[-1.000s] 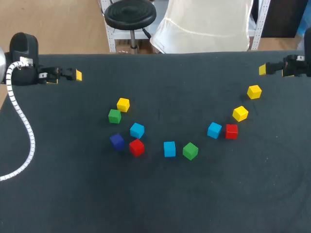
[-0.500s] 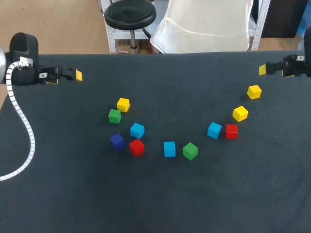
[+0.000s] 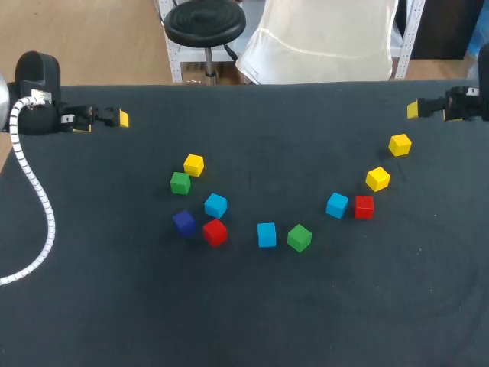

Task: Place the blue cubes, place green cubes on the blue cubes, place the yellow cubes on the green cubes, then place the red cubes on the yellow cubes, and place purple cube on the red cubes.

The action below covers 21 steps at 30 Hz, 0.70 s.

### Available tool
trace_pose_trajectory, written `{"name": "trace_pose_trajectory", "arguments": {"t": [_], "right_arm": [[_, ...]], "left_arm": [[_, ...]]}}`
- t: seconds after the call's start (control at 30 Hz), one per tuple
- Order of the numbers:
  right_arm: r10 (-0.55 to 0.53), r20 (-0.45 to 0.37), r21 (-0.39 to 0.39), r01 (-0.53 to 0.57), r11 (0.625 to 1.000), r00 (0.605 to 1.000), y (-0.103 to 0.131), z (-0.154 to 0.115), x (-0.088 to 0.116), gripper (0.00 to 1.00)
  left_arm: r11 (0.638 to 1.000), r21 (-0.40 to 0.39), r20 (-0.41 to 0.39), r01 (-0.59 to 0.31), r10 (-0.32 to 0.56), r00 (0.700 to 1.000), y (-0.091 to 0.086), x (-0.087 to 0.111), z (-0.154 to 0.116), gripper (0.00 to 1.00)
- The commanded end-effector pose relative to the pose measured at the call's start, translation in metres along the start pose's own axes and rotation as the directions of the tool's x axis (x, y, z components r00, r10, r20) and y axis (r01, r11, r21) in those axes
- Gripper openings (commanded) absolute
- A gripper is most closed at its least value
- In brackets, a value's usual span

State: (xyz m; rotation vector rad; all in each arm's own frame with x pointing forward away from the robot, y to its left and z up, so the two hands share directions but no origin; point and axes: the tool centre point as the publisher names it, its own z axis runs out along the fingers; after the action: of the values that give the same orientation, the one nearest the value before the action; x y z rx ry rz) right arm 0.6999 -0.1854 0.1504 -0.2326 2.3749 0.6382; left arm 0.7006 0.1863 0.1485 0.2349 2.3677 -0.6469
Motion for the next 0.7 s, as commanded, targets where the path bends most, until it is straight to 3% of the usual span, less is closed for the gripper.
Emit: {"name": "trace_pose_trajectory", "arguments": {"t": [0.03,0.07,0.13,0.2,0.27,0.37,0.5,0.7], "right_arm": [[0.000,0.001,0.004,0.000,1.000,1.000,0.001,0.000,0.000,1.00],[0.000,0.001,0.004,0.000,1.000,1.000,0.001,0.000,0.000,1.00],[0.000,0.001,0.004,0.000,1.000,1.000,0.001,0.000,0.000,1.00],[0.000,0.001,0.004,0.000,1.000,1.000,0.001,0.000,0.000,1.00],[0.000,0.001,0.004,0.000,1.000,1.000,0.001,0.000,0.000,1.00],[0.000,0.001,0.004,0.000,1.000,1.000,0.001,0.000,0.000,1.00],[0.000,0.001,0.004,0.000,1.000,1.000,0.001,0.000,0.000,1.00],[0.000,0.001,0.004,0.000,1.000,1.000,0.001,0.000,0.000,1.00]], "left_arm": [[1.000,-0.007,-0.004,0.001,-0.001,1.000,-0.001,-0.001,0.000,1.00],[1.000,-0.007,-0.004,0.001,-0.001,1.000,-0.001,-0.001,0.000,1.00],[0.988,-0.023,-0.062,-0.153,0.151,0.987,0.001,-0.004,-0.006,1.00],[0.960,-0.038,-0.137,-0.279,0.271,0.953,0.003,-0.005,-0.008,1.00],[0.923,-0.001,-0.176,-0.385,0.379,0.909,0.007,-0.007,-0.011,1.00],[0.841,0.057,-0.258,-0.538,0.533,0.806,0.009,-0.007,-0.011,1.00],[0.711,0.173,-0.341,-0.682,0.693,0.635,0.010,-0.005,-0.004,1.00],[0.532,0.351,-0.353,-0.771,0.838,0.417,0.009,0.000,0.012,1.00]]}}
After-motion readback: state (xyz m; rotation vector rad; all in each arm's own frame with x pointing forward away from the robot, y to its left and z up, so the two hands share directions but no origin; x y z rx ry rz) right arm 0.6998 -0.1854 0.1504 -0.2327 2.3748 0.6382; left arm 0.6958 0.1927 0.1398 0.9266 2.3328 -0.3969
